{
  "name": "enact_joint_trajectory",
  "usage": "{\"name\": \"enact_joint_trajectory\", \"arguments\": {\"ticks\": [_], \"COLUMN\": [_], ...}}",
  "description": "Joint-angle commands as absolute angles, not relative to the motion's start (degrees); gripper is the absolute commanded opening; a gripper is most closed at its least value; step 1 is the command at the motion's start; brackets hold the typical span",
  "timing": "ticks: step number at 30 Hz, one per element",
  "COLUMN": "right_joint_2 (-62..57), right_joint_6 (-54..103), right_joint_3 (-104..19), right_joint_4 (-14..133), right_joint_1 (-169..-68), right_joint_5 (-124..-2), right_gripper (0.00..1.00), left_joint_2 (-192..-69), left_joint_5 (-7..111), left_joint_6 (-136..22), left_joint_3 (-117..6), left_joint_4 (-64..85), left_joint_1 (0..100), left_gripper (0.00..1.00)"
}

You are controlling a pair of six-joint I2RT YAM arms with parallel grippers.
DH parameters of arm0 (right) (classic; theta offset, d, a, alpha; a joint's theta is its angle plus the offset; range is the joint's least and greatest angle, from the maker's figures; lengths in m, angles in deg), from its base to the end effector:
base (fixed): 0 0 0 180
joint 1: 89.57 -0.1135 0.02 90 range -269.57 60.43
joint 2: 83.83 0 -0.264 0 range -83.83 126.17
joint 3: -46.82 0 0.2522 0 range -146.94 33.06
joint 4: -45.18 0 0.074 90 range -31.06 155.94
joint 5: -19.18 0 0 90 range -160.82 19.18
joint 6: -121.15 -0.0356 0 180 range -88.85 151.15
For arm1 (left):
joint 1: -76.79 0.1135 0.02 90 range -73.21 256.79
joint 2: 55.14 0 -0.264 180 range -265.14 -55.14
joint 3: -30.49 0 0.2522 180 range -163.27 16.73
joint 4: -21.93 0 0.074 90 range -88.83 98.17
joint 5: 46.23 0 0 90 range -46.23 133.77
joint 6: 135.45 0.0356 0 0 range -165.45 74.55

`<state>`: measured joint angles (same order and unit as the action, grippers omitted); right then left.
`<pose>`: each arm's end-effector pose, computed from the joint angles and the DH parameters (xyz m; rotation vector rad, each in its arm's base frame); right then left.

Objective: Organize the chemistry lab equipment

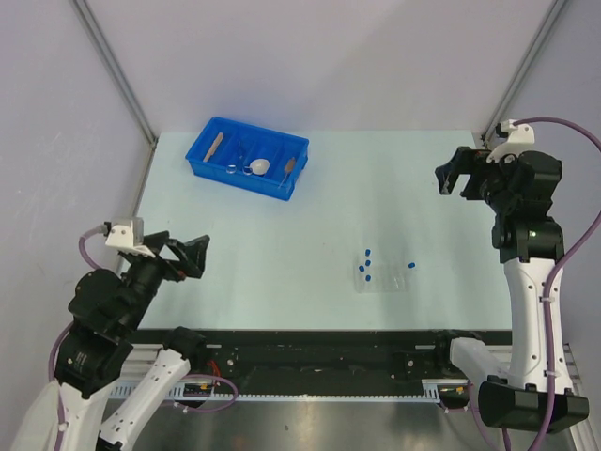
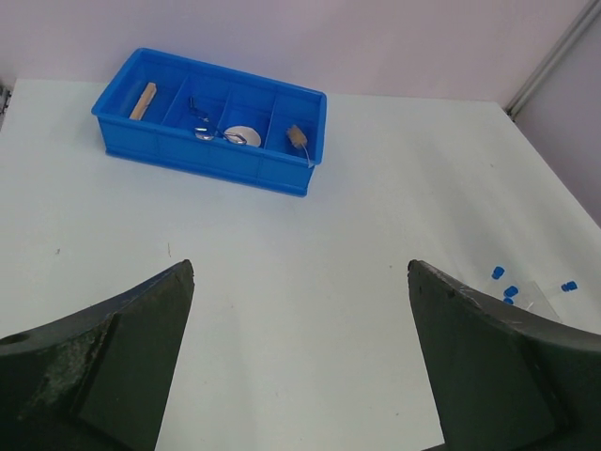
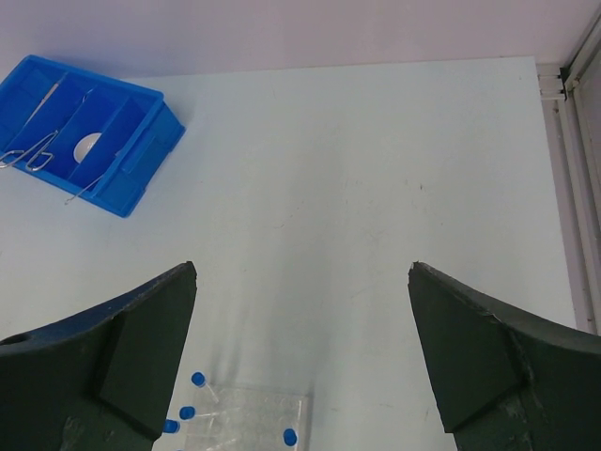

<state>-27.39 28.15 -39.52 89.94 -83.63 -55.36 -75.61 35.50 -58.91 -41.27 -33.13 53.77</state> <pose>0.1973 -0.0110 0.4314 -0.0475 1.8250 0.2106 0.0383 -0.0107 0.3954 0.0261 1.6485 -0.3691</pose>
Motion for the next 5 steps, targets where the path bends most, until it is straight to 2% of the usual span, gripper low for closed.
{"name": "enact_joint_trajectory", "arguments": {"ticks": [1, 5], "right_joint_2": [-28.46, -28.55], "right_joint_6": [28.43, 28.95], "right_joint_3": [-41.82, -41.82], "right_joint_4": [88.82, 88.73], "right_joint_1": [-82.98, -82.45], "right_joint_5": [-55.61, -54.47], "right_gripper": [1.0, 1.0], "left_joint_2": [-74.65, -74.21], "left_joint_5": [33.48, 33.31], "left_joint_6": [-58.11, -58.11], "left_joint_3": [-42.25, -41.63], "left_joint_4": [-33.67, -33.67], "left_joint_1": [54.29, 54.29], "left_gripper": [1.0, 1.0]}}
